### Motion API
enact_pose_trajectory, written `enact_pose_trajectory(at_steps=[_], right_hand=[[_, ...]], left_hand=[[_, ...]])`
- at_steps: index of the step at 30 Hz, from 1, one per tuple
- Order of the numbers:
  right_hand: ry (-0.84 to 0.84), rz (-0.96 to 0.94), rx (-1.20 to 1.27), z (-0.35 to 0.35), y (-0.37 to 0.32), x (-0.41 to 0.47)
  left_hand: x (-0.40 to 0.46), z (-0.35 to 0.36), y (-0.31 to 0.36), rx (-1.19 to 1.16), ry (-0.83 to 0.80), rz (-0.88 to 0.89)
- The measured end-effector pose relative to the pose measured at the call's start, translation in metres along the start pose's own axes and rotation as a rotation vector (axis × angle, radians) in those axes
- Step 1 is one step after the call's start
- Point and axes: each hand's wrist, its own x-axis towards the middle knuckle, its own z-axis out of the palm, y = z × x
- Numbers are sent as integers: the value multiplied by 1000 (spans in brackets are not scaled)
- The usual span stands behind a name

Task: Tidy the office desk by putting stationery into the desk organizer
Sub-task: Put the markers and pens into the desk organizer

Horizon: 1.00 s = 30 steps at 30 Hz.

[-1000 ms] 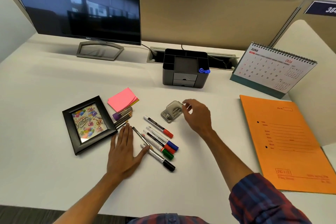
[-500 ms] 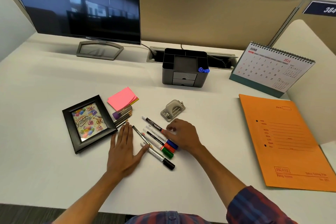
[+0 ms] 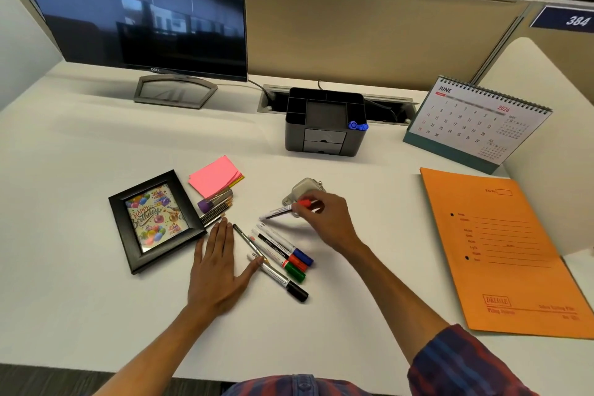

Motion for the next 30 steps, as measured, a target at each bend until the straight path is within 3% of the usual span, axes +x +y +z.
enact_pose_trajectory(at_steps=[3,11,19,30], right_hand=[[60,-61,91,-16,-13,12],[358,-236,31,-71,-35,57],[683,-389,-243,-129,-41,104],[669,-373,-515,-128,-17,131]], left_hand=[[0,0,-1,-6,3,1],[-1,0,0,-4,2,-8],[-1,-1,1,-1,9,-3],[-1,-3,1,-16,-3,-1]])
